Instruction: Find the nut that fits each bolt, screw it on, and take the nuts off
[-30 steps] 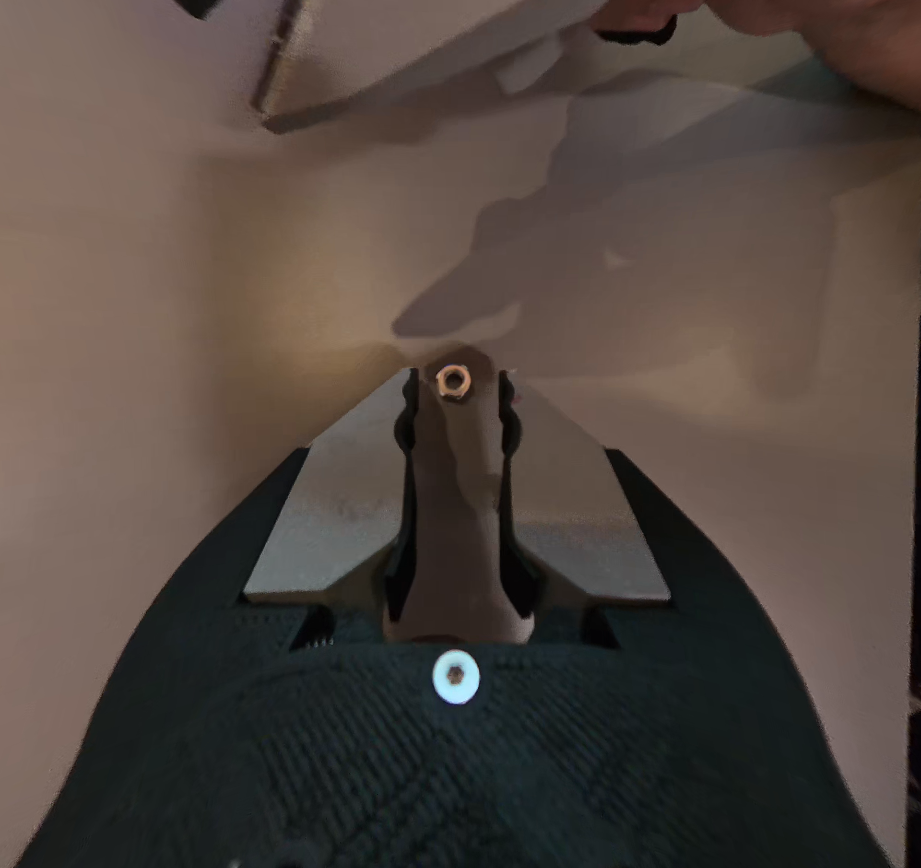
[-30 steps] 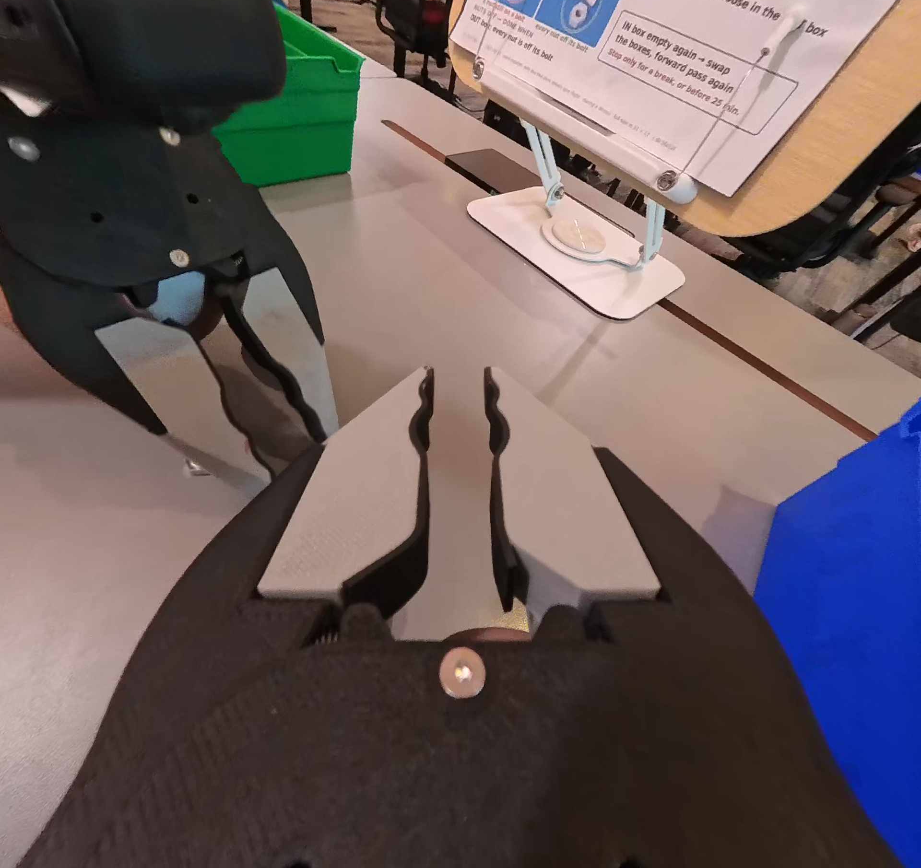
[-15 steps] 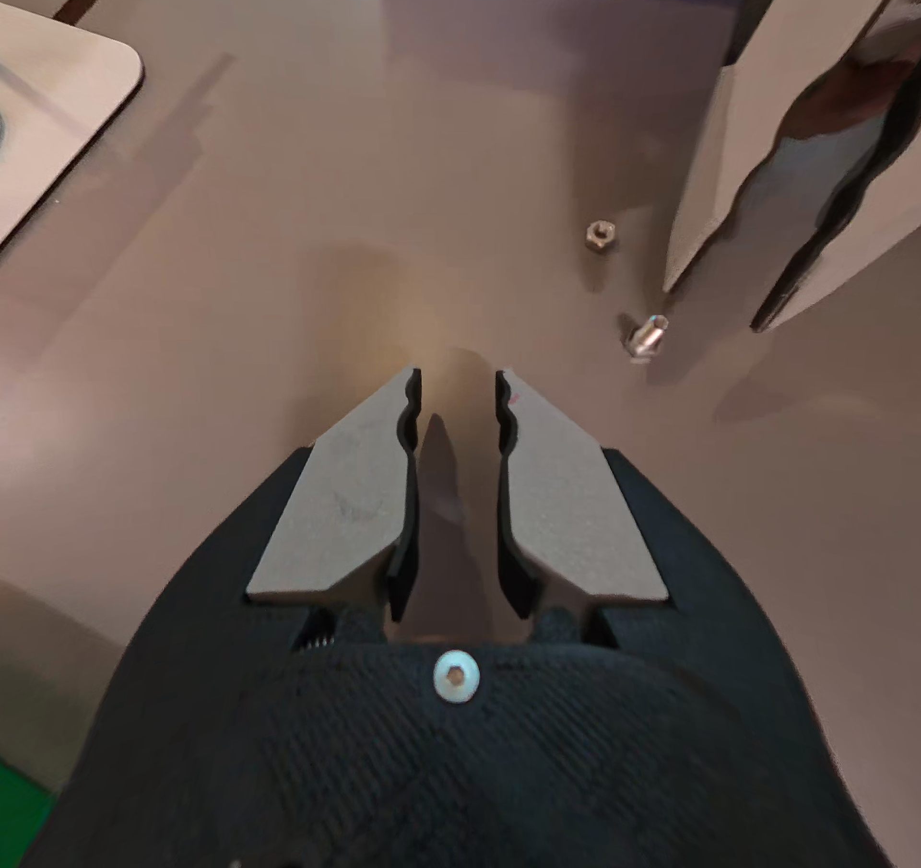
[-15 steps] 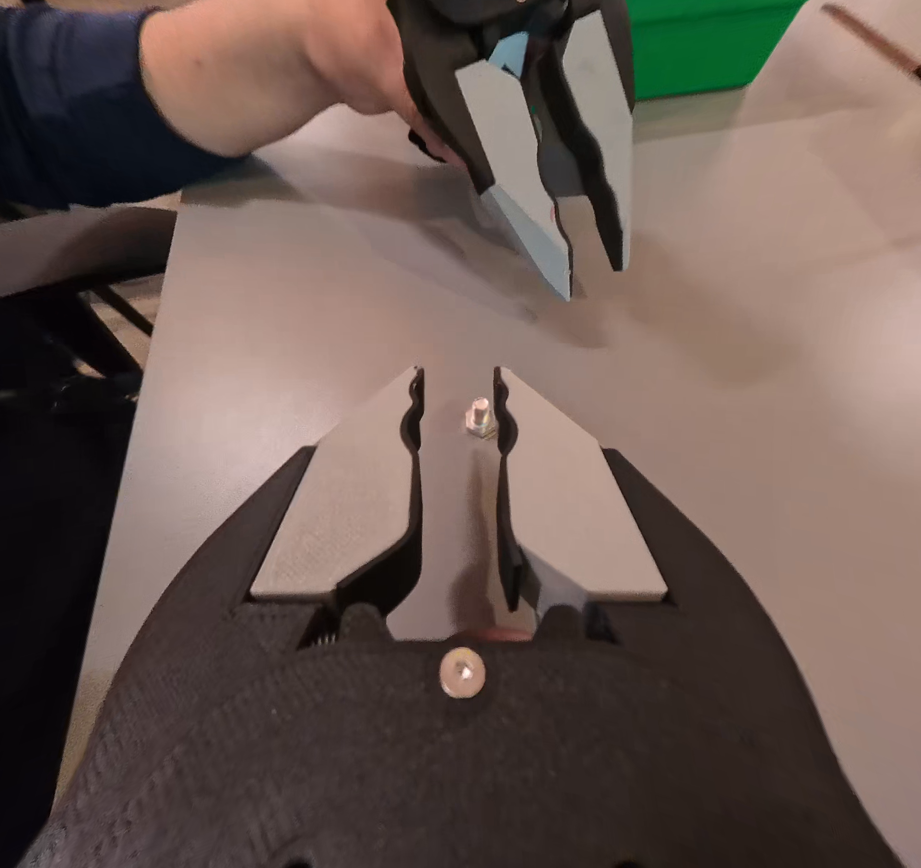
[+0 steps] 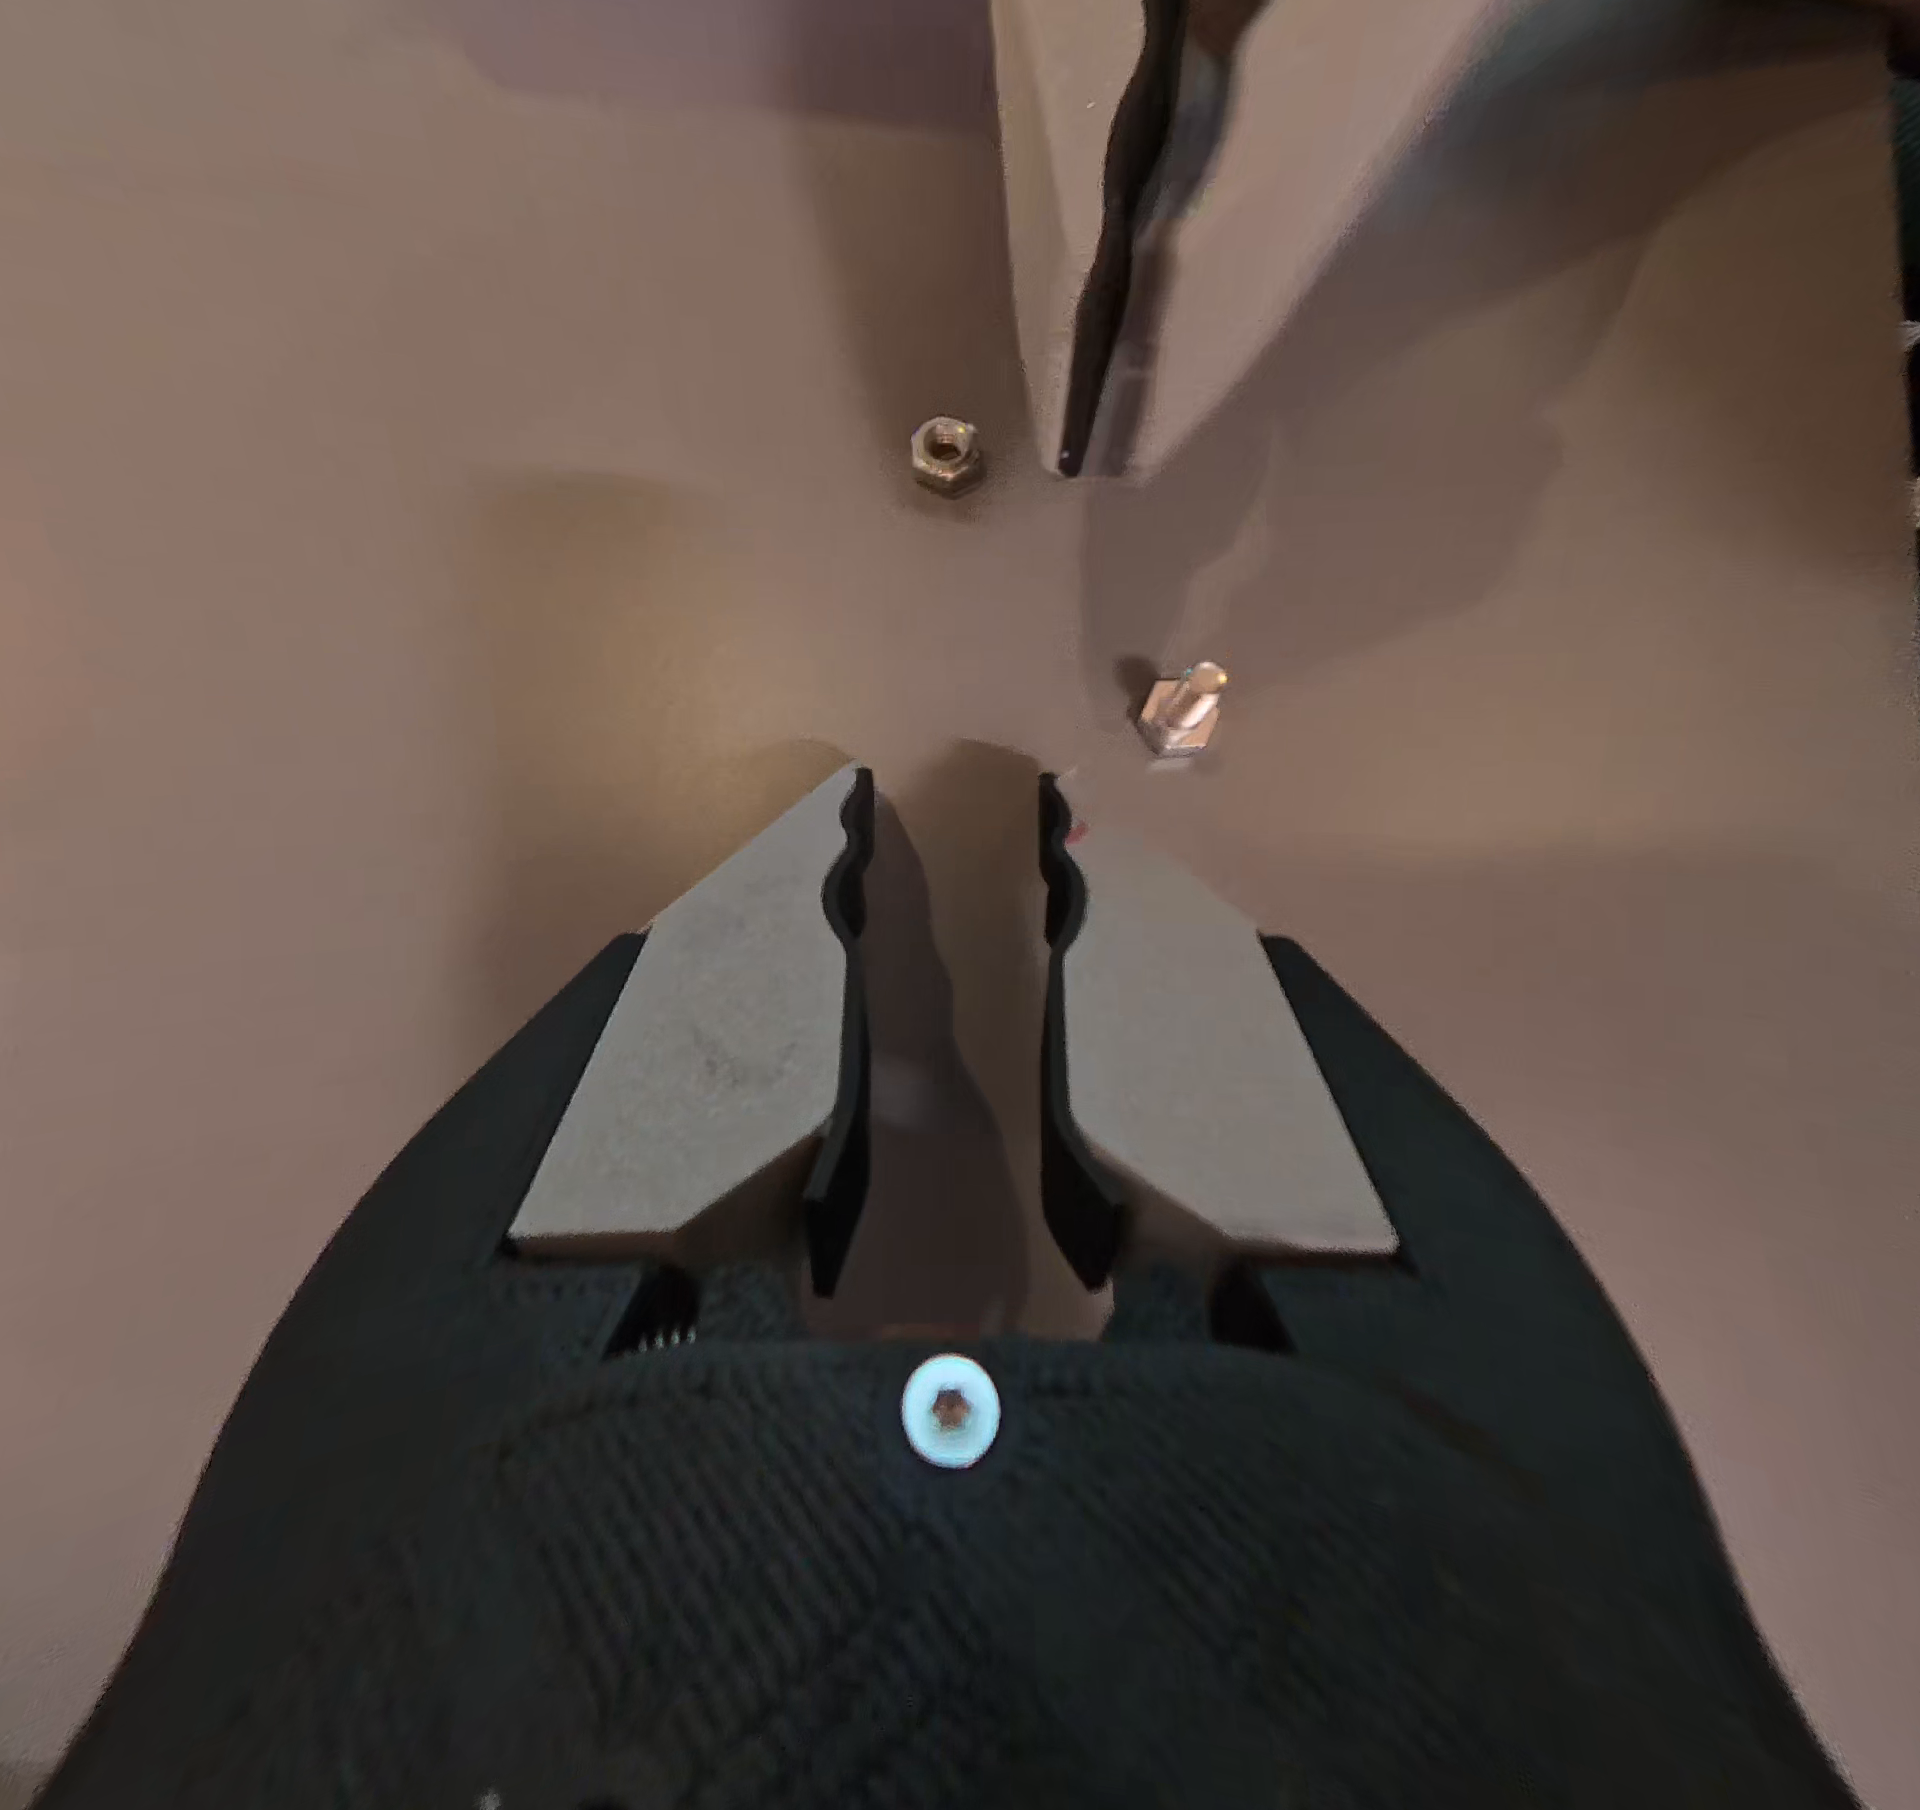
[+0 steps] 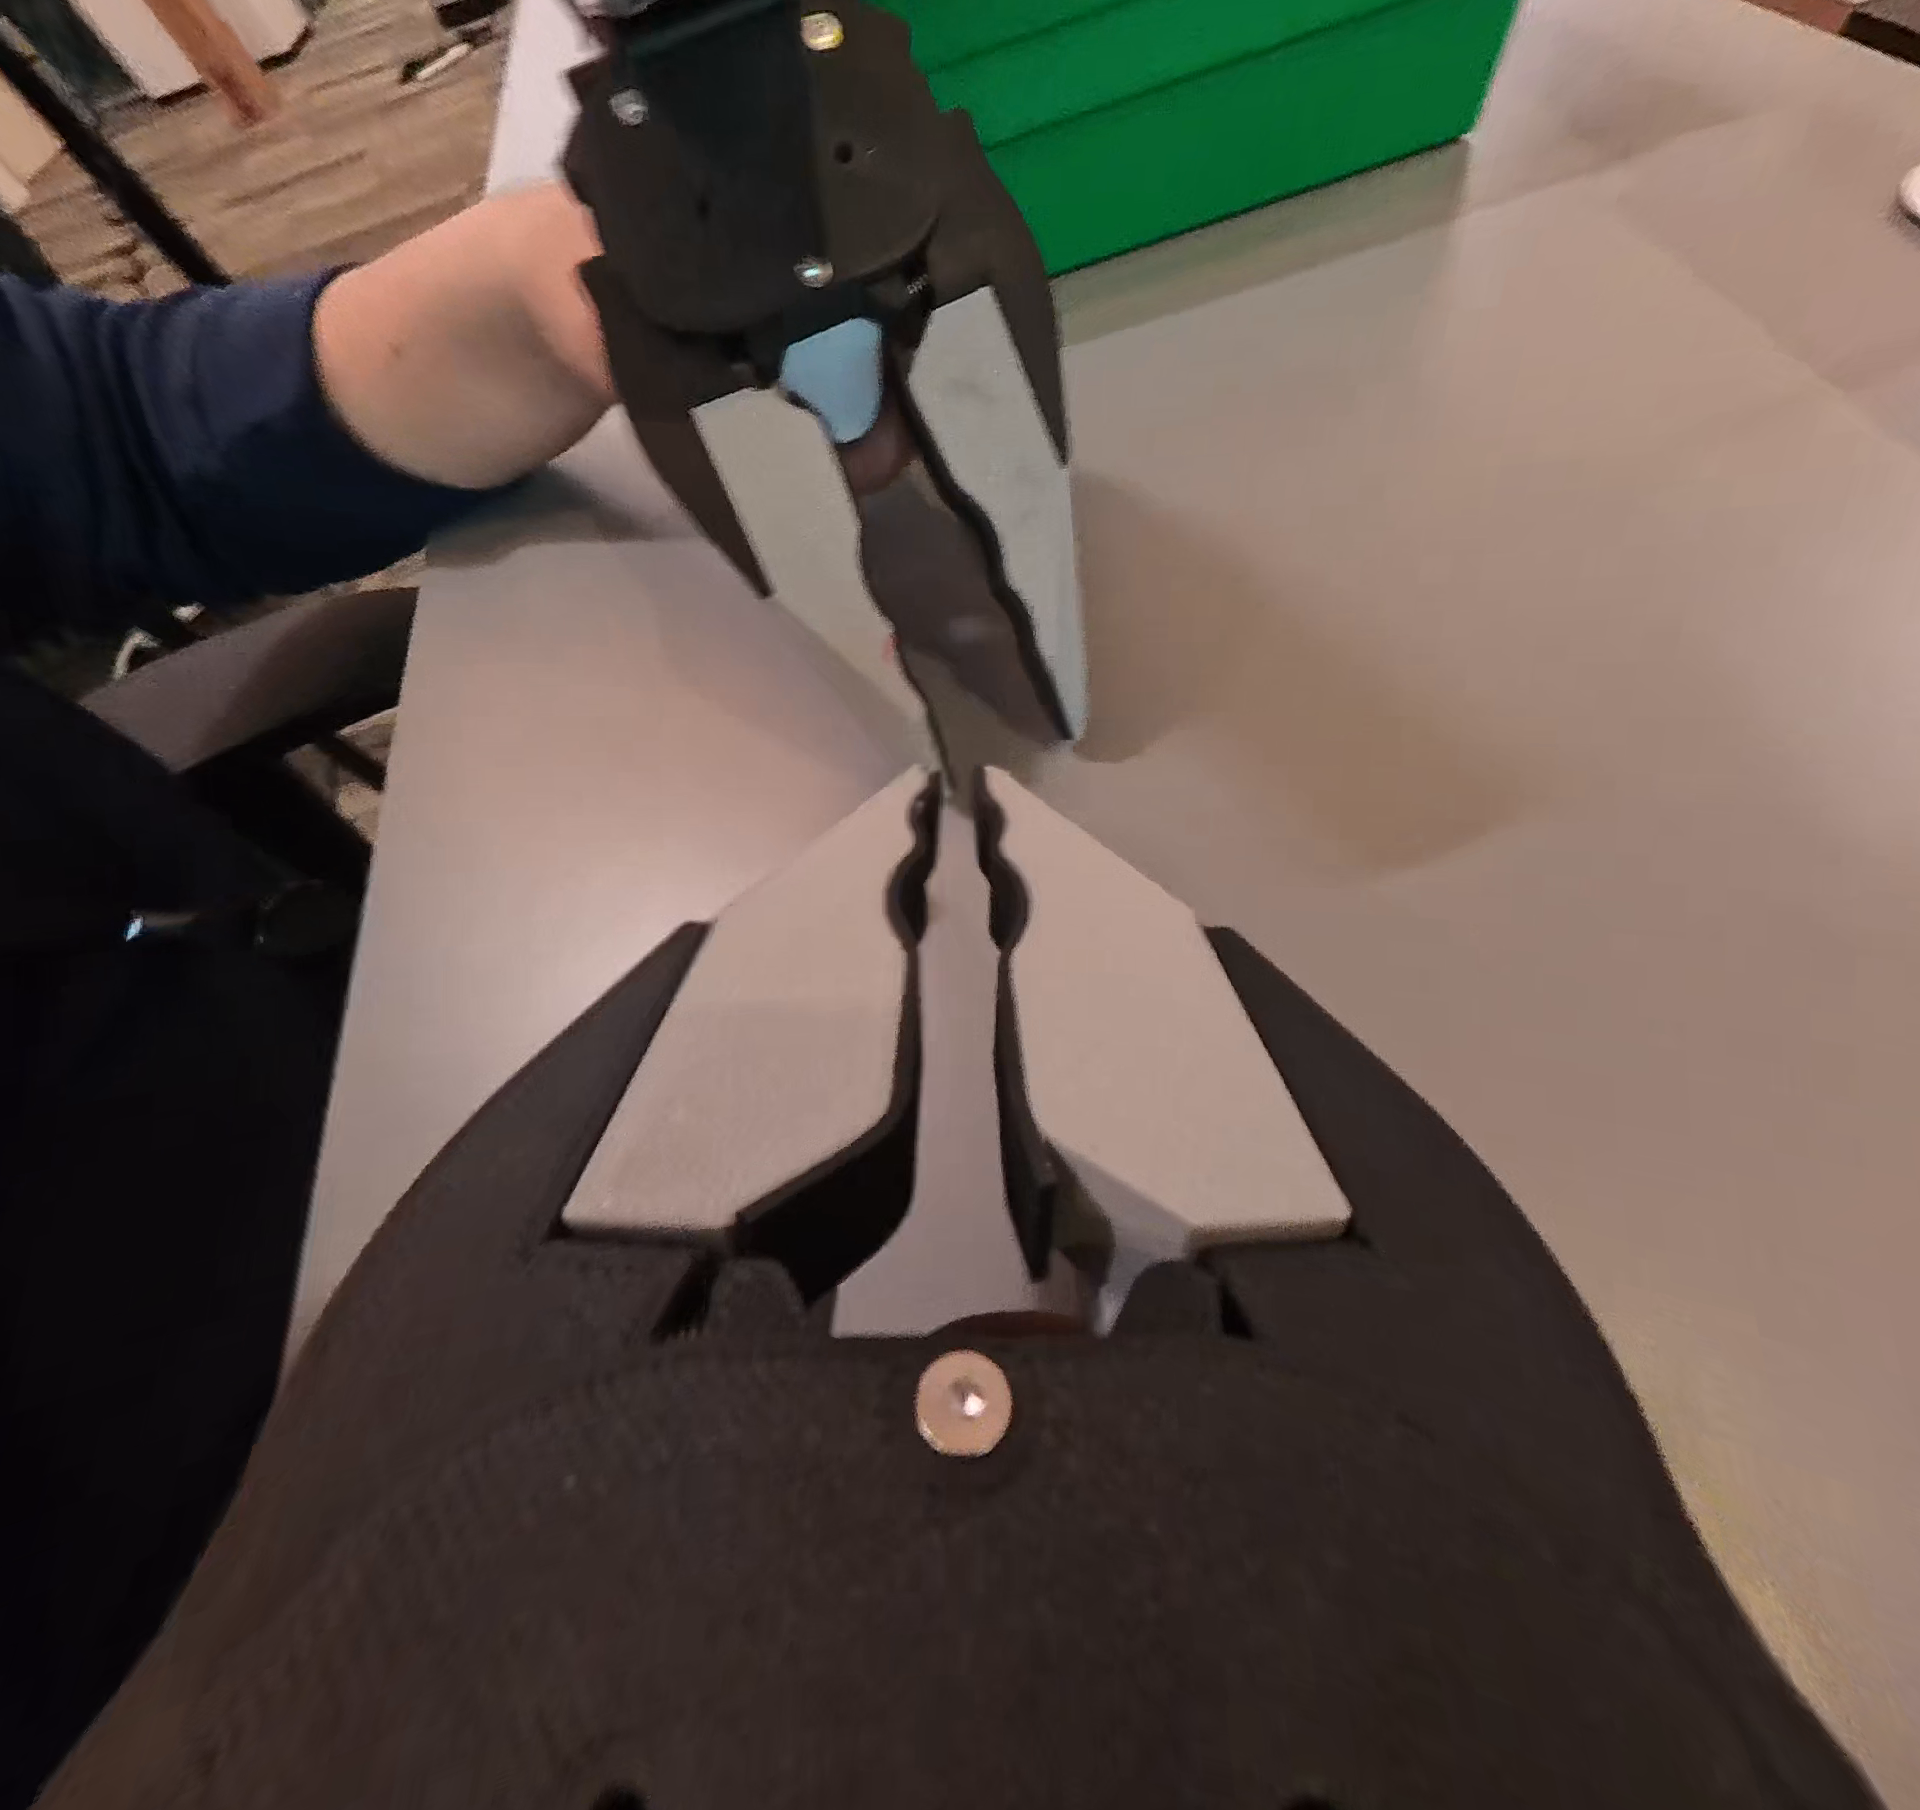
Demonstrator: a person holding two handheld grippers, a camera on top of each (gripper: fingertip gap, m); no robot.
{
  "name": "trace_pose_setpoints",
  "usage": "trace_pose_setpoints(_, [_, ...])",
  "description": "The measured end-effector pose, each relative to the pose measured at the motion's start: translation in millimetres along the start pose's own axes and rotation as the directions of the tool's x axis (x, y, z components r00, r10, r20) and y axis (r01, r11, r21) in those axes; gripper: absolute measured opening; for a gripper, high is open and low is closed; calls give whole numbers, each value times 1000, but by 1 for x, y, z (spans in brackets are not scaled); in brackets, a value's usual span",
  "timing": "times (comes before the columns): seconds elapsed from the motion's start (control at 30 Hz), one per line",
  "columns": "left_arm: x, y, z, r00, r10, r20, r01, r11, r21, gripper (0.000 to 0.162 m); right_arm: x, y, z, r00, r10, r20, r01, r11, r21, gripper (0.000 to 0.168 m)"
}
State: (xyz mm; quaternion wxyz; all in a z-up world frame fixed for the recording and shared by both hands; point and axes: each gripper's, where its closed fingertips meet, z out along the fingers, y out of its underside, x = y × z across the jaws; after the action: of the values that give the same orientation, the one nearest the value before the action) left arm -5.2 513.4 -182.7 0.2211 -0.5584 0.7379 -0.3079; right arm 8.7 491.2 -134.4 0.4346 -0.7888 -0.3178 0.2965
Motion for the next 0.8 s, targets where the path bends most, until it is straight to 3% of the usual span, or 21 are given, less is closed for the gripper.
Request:
trace_pose_setpoints(0.07, [-3,2,-2,1000,-14,1,13,1000,3,30,-12,-1,1,998,-55,35,55,998,-7,15])
trace_pose_setpoints(0.2, [-10,2,-8,999,-53,8,52,998,22,29,-19,15,15,985,-174,10,174,978,-116,21])
trace_pose_setpoints(0.37, [-15,-1,-17,995,-103,-1,103,992,67,29,-22,31,28,985,-167,39,172,970,-174,4])
trace_pose_setpoints(0.47, [-8,-2,-16,996,-83,-32,85,994,67,29,-20,29,27,989,-142,36,146,975,-169,4])
trace_pose_setpoints(0.7, [28,-24,-11,980,-43,-196,74,986,152,29,-4,-13,3,1000,13,6,-13,997,77,4])
trace_pose_setpoints(0.8, [28,-31,-8,980,-64,-186,96,981,168,27,-3,-17,0,1000,22,6,-22,994,110,4])
